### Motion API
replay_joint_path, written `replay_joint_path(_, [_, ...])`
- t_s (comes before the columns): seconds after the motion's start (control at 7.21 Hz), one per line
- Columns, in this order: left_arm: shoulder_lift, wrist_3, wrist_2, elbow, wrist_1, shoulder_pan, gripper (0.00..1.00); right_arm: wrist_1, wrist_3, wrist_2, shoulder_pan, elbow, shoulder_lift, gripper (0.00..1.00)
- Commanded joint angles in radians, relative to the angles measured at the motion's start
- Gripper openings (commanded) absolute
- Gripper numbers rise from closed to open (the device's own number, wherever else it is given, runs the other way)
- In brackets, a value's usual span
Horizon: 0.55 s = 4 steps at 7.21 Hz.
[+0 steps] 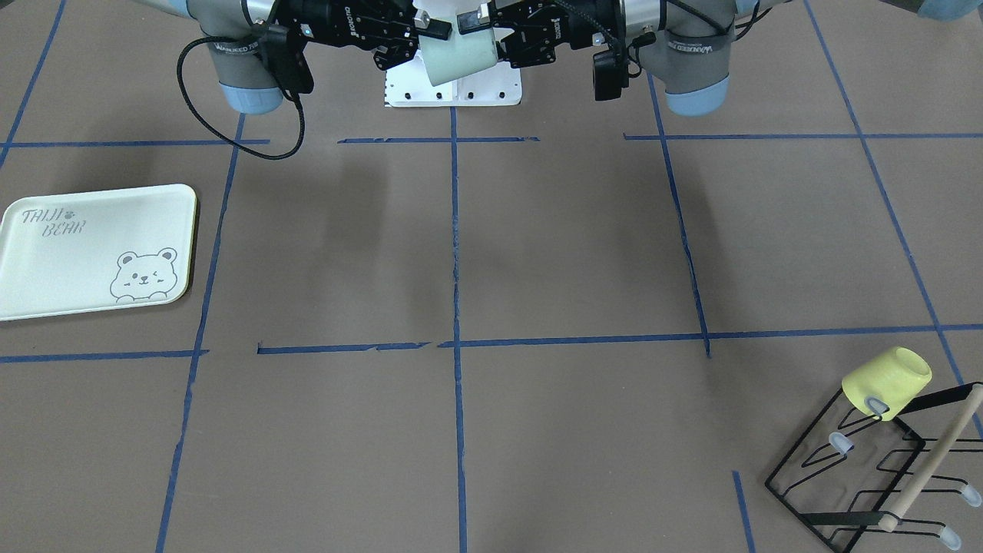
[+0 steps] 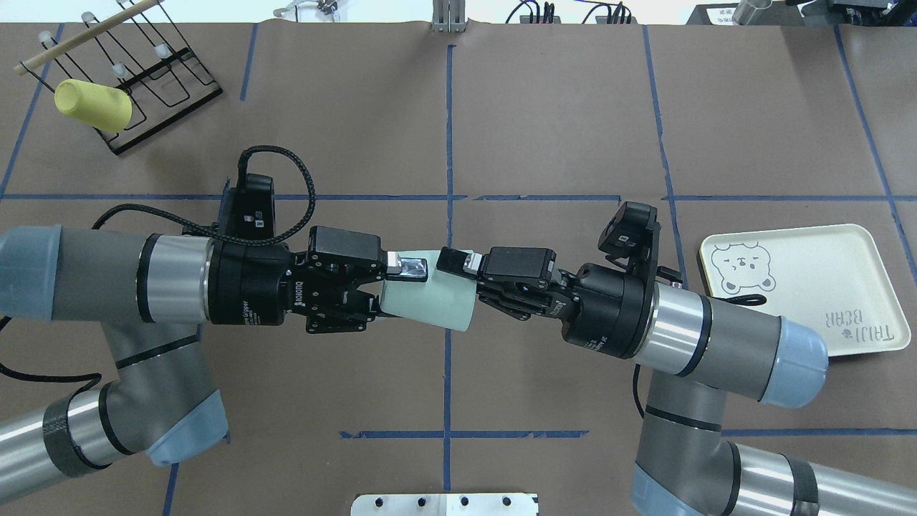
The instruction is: Left arm grabs green cup and hands to right arm on tray
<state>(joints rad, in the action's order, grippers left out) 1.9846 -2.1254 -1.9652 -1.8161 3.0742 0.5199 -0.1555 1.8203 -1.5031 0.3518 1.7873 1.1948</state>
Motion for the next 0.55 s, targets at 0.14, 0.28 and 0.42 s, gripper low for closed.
replay_joint_path(0.14, [0.003, -0.012, 0.0, 0.004, 0.0, 0.002, 0.99, -0.001, 0.002, 0.0, -0.001, 0.0, 0.0, 0.13])
replay_joint_path(0.28, [0.002, -0.01, 0.003, 0.009, -0.002, 0.005, 1.0, -0.002, 0.002, 0.0, -0.001, 0.0, 0.0, 0.12])
replay_joint_path(0.42, [0.002, -0.01, 0.005, 0.018, -0.005, 0.017, 1.0, -0.004, 0.001, -0.002, -0.001, 0.0, 0.002, 0.12])
